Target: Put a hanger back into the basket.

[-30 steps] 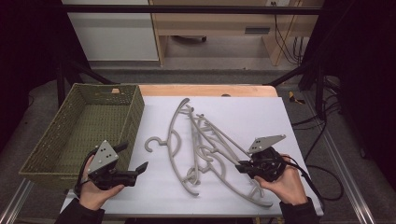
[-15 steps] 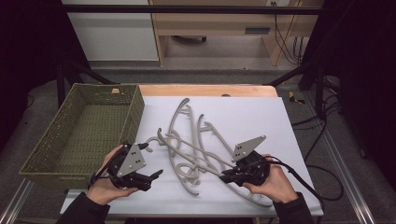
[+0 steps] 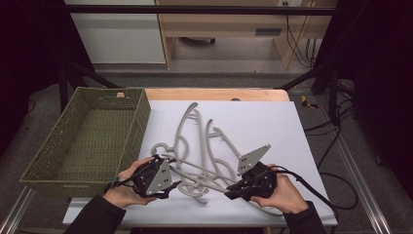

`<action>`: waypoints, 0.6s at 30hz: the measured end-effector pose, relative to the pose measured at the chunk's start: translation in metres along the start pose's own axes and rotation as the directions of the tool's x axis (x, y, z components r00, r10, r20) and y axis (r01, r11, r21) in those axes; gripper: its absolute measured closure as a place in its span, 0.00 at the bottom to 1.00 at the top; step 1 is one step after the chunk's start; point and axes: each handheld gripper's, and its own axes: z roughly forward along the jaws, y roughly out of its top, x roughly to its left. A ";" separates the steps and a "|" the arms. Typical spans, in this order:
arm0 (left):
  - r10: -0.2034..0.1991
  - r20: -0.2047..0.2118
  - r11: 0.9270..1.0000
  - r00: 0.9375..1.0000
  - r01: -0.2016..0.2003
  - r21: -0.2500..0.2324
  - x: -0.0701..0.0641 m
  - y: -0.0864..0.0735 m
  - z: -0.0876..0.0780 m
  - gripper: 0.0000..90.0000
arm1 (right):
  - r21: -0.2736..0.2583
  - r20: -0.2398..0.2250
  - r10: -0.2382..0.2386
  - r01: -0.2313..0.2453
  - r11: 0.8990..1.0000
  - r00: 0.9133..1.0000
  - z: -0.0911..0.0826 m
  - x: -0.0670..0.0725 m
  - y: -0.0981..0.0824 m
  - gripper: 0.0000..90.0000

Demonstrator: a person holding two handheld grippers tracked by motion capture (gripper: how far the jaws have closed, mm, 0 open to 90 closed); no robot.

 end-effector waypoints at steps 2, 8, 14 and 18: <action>0.044 0.002 0.999 0.999 -0.044 0.022 0.000 0.000 0.001 0.48 | 0.005 -0.007 0.003 -0.003 1.000 1.000 0.001 0.001 0.000 0.91; 0.042 0.005 0.999 0.999 -0.042 -0.008 -0.003 -0.003 0.003 0.69 | 0.016 -0.032 -0.003 0.004 1.000 0.999 0.003 0.001 0.000 0.91; 0.062 0.005 0.998 0.998 -0.062 -0.012 -0.008 -0.005 0.002 0.77 | 0.009 -0.040 -0.009 0.009 1.000 0.999 0.004 -0.002 0.000 0.91; 0.074 0.004 0.997 0.997 -0.074 -0.006 -0.010 -0.006 0.001 0.80 | -0.009 -0.040 -0.012 0.012 1.000 0.999 0.004 -0.003 0.000 0.91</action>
